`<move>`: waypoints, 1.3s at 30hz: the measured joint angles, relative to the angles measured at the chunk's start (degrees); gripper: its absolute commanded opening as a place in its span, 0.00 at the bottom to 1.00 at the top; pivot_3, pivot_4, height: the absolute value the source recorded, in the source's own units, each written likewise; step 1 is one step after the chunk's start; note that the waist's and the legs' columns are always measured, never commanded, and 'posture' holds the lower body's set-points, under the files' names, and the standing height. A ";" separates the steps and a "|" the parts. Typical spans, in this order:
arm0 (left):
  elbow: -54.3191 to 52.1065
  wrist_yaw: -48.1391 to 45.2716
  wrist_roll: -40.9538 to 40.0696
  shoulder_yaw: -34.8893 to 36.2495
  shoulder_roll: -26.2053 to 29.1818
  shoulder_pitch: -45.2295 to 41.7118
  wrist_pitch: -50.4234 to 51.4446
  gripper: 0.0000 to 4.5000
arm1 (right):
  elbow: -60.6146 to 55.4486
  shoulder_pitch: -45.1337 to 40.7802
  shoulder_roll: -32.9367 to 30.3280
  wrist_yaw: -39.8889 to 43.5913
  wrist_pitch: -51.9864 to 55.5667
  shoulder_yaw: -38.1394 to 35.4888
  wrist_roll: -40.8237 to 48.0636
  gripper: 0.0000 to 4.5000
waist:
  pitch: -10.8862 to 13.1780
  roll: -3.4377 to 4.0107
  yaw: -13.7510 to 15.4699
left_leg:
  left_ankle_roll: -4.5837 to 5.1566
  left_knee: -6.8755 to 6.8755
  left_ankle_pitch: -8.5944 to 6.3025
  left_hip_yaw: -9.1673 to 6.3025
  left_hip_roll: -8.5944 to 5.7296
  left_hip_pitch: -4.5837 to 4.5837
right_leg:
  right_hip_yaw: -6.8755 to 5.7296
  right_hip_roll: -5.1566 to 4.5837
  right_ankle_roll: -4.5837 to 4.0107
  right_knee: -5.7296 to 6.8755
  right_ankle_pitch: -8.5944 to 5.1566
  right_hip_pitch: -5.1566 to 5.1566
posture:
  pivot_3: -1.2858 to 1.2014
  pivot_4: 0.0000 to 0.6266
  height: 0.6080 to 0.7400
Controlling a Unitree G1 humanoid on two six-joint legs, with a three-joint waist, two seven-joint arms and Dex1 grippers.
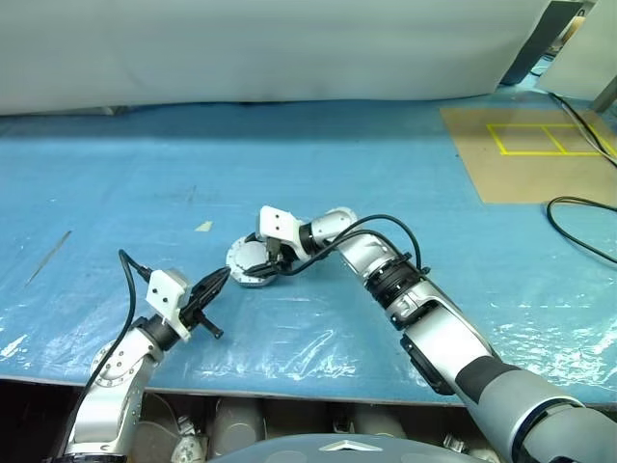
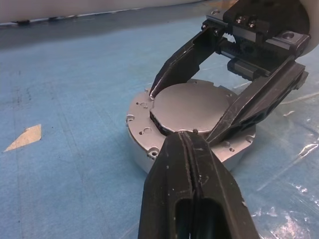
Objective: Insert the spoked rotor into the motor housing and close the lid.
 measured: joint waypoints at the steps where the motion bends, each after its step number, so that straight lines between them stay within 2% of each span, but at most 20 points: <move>1: -0.09 0.01 0.02 -0.04 0.00 -0.04 0.15 0.00 | 0.30 -0.18 0.00 0.19 -0.21 -0.01 0.01 0.66 | 0.00 0.00 0.00 | 0.00 -0.01 0.00 0.00 0.00 -0.02 | -0.01 0.00 0.00 -0.05 0.00 0.00 | 0.52 0.24 1.00; 12: -1.04 0.17 0.07 -0.10 0.15 -0.08 0.61 0.00 | 1.83 -0.45 0.27 -0.18 -1.79 -0.06 0.00 0.66 | -0.04 0.06 -0.03 | 0.00 -0.06 0.00 0.00 0.02 0.04 | -0.02 0.01 0.01 -0.09 0.00 0.05 | 0.52 0.24 1.00; 17: -1.04 0.20 0.34 -0.73 0.16 -0.67 0.85 0.00 | 1.87 -0.08 -0.19 -1.32 -5.91 1.74 -1.30 0.66 | -0.19 0.30 -0.12 | 0.00 -0.10 0.00 0.00 0.01 0.12 | -0.02 0.00 0.03 -0.08 -0.01 0.08 | 0.52 0.24 1.00; 19: -1.02 0.20 0.64 -1.05 0.21 -1.14 1.10 0.00 | 1.87 -0.09 -0.32 -1.89 -6.92 2.43 -1.90 0.66 | -0.26 0.41 -0.12 | 0.00 -0.11 -0.01 0.00 0.01 0.21 | -0.01 0.00 0.38 -0.07 -0.21 0.14 | 0.52 0.24 1.00; 22: -0.97 0.19 1.07 -1.24 0.25 -1.98 1.26 0.00 | 1.93 -0.12 -0.49 -2.56 -7.65 2.91 -2.16 0.66 | -0.28 0.44 -0.10 | 0.00 -0.14 -0.01 -0.01 0.01 0.26 | -0.01 0.00 0.43 -0.03 -0.23 0.15 | 0.52 0.24 1.00; 26: 0.07 -0.03 1.36 -1.47 0.26 -3.03 1.21 0.00 | 2.72 -0.62 -0.45 -2.87 -7.67 2.95 -2.15 0.66 | -0.29 0.47 -0.06 | 0.01 -0.19 -0.01 -0.01 0.00 0.27 | -0.01 -0.01 0.43 -0.03 -0.24 0.14 | 0.52 0.24 1.00; 32: 1.69 -0.31 1.81 -1.53 0.26 -3.17 0.95 0.00 | 6.85 -2.97 -0.11 -9.30 -7.46 2.54 -2.16 0.66 | -0.28 0.47 0.06 | 0.01 -0.22 -0.01 -0.01 -0.03 0.24 | -0.01 -0.04 0.44 -0.04 -0.24 0.12 | 0.52 0.24 1.00; 39: 2.88 -0.72 2.13 -1.54 0.26 -3.38 0.40 0.00 | 7.29 -3.20 0.60 -6.48 -3.49 -0.61 -1.24 0.66 | -0.29 0.46 0.12 | 0.01 -0.22 -0.01 -0.01 -0.05 0.11 | 0.00 -0.06 0.44 -0.08 -0.24 0.09 | 0.52 0.24 1.00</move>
